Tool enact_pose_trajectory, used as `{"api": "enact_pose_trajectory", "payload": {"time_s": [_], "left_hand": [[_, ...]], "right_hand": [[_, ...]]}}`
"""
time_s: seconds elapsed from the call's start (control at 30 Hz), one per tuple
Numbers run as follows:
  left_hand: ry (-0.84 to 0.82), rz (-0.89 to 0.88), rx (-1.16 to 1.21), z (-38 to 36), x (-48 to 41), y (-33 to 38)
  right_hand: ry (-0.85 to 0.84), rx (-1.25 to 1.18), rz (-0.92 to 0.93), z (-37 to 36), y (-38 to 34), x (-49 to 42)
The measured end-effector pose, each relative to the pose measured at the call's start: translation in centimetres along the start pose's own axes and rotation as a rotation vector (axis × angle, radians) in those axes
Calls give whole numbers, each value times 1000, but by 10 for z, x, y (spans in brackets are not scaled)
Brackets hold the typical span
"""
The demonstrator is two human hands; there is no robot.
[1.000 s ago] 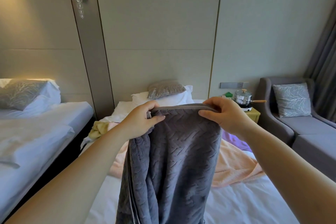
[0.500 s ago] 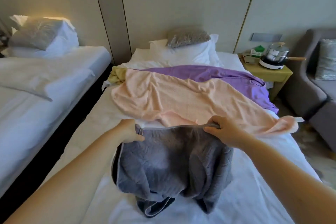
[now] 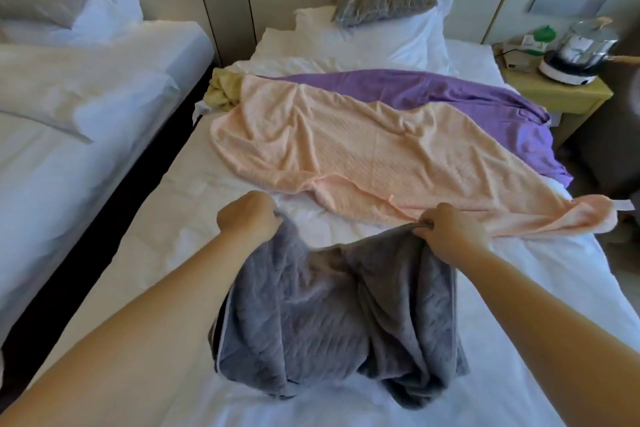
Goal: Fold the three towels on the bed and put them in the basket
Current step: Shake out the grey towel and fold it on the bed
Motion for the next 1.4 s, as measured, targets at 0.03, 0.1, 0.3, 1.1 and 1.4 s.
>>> {"api": "enact_pose_trajectory", "payload": {"time_s": [0.03, 0.1, 0.3, 1.1, 1.4], "left_hand": [[18, -3, 38, 18, -9, 12], [48, -53, 150, 55, -28, 38], [254, -327, 605, 177, -85, 117], [349, -600, 726, 121, -22, -2], [-152, -375, 376, -96, 42, -136]], "right_hand": [[42, -14, -3, 17, -2, -12], [128, -109, -2, 52, -9, -36], [432, -358, 28, 174, -27, -97], [576, -395, 68, 96, 10, 30], [105, -137, -133, -93, 19, 145]]}}
Point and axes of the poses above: each hand's wrist, its own x-axis away from the middle knuckle, its own z-axis out of the back of the hand, y = z × x, the point moved 1 cm from there along -x, towards the middle knuckle, and after that the axes turned 2 degrees about -y, right-handed, at the moved point
